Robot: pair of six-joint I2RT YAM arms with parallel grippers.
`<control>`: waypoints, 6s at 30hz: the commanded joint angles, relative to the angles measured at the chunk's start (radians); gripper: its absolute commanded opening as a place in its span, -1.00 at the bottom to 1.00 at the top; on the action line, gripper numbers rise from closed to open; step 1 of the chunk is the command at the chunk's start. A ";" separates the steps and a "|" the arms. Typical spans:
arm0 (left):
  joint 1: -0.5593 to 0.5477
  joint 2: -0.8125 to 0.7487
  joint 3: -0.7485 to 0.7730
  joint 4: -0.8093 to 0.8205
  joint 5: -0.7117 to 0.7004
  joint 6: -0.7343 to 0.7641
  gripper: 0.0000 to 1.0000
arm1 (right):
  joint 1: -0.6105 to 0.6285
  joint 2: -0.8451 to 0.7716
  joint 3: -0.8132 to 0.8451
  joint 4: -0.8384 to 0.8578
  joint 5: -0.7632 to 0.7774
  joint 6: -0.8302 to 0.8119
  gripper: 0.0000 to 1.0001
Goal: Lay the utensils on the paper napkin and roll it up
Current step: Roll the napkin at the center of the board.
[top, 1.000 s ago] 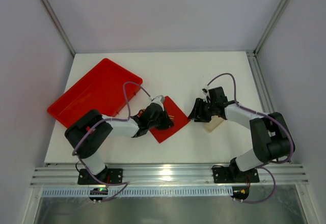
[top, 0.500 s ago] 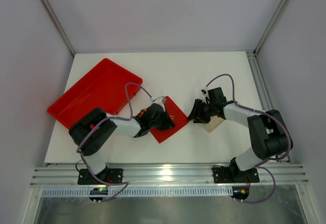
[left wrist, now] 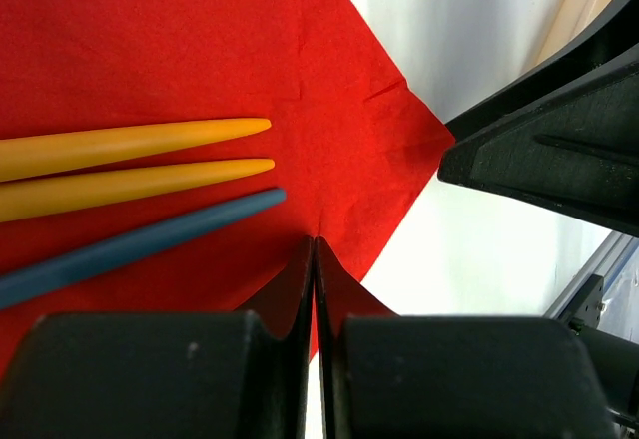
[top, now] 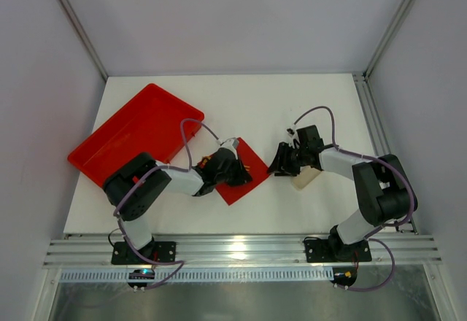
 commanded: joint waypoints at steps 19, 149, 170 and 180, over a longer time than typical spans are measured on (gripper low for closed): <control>0.005 0.006 0.004 0.044 -0.005 -0.014 -1.00 | 0.031 0.054 0.071 0.068 -0.051 0.001 -0.31; -0.048 -0.163 -0.073 -0.180 -0.258 0.044 -1.00 | 0.239 0.191 0.293 0.101 -0.112 0.047 0.24; -0.048 -0.224 -0.082 -0.213 -0.272 0.055 -1.00 | 0.229 0.263 0.275 0.224 -0.152 0.099 -0.27; -0.048 -0.241 -0.067 -0.236 -0.281 0.061 -1.00 | 0.226 0.292 0.253 0.261 -0.166 0.108 -0.56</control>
